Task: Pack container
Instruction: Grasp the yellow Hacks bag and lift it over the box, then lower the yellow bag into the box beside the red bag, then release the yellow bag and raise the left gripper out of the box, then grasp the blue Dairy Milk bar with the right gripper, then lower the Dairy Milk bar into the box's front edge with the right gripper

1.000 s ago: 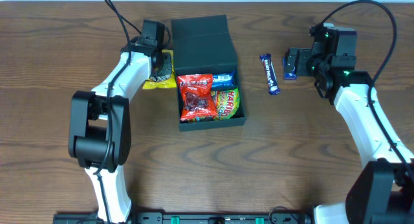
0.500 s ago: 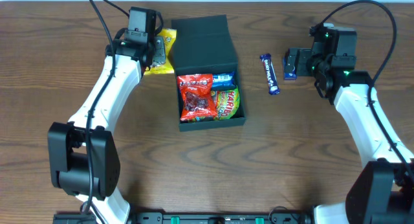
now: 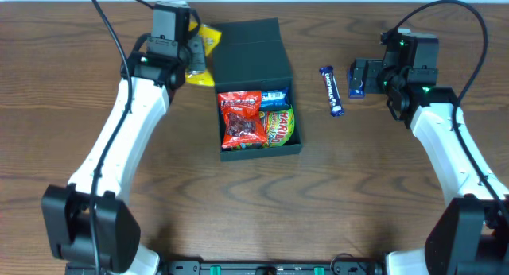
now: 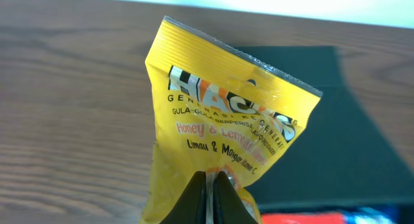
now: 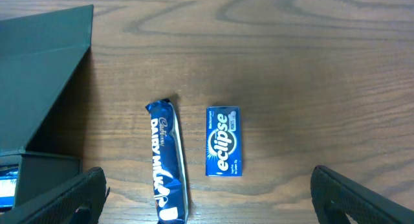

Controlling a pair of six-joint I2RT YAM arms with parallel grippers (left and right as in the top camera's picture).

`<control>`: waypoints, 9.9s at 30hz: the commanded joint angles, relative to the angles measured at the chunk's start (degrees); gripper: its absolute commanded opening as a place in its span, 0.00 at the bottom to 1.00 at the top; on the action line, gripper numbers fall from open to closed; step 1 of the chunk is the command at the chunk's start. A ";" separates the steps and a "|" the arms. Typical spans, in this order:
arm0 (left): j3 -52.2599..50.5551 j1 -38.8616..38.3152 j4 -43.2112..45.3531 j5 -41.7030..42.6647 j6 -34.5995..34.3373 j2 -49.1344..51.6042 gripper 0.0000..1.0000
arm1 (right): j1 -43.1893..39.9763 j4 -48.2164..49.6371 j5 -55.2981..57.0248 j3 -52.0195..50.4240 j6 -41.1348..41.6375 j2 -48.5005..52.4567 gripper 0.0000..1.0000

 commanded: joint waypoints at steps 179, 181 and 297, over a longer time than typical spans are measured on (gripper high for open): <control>9.62 -14.53 -14.67 11.63 10.45 10.05 0.06 | 0.02 -1.90 -0.02 0.66 -1.14 0.22 0.99; 9.57 -12.22 -15.08 11.67 9.22 10.49 0.06 | 0.44 -2.27 -0.09 0.63 -2.14 0.68 0.99; 9.49 15.50 -11.63 14.71 8.68 -3.74 0.06 | 28.89 -10.67 -28.35 0.76 -63.45 8.17 0.01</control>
